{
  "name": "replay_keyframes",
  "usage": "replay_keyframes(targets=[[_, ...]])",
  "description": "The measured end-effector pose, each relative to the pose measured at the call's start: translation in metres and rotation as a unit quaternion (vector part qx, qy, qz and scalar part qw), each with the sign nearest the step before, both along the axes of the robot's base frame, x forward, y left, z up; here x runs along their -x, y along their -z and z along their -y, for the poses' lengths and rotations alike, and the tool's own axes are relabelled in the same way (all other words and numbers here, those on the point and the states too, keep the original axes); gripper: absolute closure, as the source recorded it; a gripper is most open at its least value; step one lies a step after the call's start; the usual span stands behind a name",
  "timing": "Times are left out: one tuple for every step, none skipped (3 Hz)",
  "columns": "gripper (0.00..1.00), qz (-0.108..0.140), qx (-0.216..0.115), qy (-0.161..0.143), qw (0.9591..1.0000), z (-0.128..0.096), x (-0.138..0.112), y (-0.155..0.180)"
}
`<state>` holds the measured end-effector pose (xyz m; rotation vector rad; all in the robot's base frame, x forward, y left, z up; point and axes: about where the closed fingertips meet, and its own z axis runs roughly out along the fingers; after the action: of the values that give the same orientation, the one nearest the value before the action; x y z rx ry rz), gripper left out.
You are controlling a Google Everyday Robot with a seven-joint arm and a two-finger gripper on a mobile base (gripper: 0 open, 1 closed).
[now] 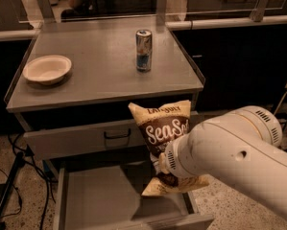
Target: Pick brown chip bag from middle drawer and place on counter
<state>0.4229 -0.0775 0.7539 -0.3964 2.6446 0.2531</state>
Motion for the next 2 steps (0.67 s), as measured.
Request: replay_keyframes(targets=[[1.00,0.022,0.002,-0.002,0.9998,0.004,-0.024,-0.021],[1.00,0.045,0.006,-0.011,0.9989,0.000,-0.048,-0.044]])
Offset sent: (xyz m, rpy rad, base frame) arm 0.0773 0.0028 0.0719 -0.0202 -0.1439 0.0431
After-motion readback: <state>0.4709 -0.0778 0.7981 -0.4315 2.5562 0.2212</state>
